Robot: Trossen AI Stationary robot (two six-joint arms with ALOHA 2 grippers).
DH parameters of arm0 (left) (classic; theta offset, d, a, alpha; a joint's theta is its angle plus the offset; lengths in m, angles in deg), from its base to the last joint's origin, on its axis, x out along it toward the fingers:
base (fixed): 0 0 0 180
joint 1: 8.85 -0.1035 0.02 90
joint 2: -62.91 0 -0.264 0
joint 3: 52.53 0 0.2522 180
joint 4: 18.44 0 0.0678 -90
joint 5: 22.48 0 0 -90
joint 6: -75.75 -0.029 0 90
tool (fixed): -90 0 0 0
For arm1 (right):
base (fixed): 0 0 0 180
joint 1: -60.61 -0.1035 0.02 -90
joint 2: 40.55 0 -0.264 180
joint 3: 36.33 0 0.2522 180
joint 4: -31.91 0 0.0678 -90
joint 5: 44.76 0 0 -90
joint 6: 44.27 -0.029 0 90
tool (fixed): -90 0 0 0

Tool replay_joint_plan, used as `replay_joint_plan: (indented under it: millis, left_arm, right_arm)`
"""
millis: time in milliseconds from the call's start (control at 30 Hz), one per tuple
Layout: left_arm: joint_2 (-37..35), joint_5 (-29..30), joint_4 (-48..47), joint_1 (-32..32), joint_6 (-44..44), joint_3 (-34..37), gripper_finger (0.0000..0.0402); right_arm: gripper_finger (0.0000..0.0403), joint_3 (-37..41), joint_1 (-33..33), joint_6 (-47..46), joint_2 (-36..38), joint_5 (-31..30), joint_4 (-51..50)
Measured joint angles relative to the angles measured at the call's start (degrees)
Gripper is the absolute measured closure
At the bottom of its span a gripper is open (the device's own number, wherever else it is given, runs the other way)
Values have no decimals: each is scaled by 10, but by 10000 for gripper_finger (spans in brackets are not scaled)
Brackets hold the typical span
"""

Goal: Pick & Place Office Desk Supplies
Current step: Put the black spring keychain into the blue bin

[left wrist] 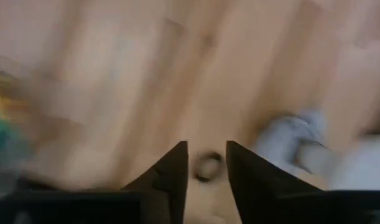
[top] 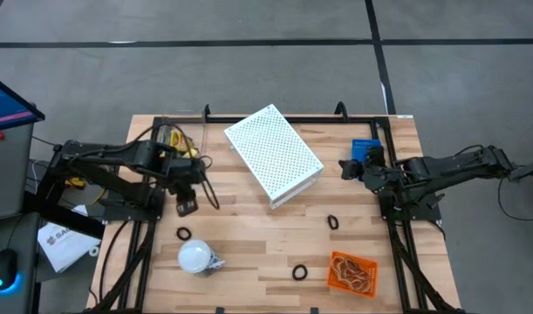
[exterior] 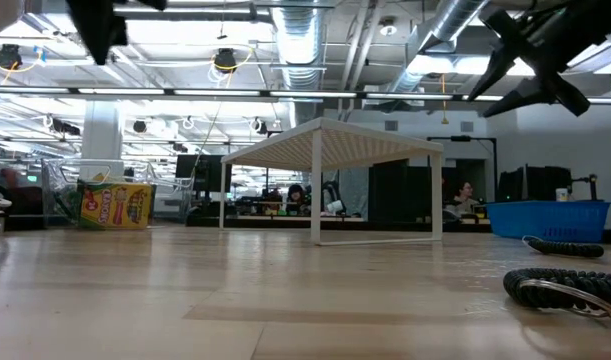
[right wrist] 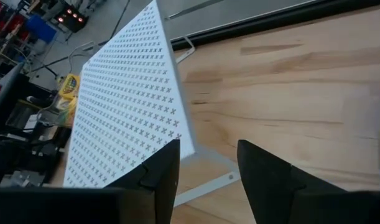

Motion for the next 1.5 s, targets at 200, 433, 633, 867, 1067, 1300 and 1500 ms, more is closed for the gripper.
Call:
replay_joint_plan:
  millis: [200,433,633,867,1067,1300,1500]
  left_arm:
    - [-84,-51,25,-3,31,123,252]
    - [-157,-106,126,14,65,285,247]
    - [-160,-106,206,57,85,371,274]
    - [-158,-87,286,121,127,431,286]
    - [-158,-66,311,179,161,467,286]
    - [-146,-25,363,235,220,498,286]
    - [-110,-16,403,249,260,522,306]
  right_arm:
    - [245,0,0,0,1,-1,4]
    - [245,0,0,6,1,1,11]
    - [246,0,1,6,1,0,19]
    - [246,0,6,-15,1,0,20]
    - [246,0,14,-16,-1,0,20]
    - [246,0,25,-17,-1,-1,20]
    - [246,0,24,-15,-1,-1,20]
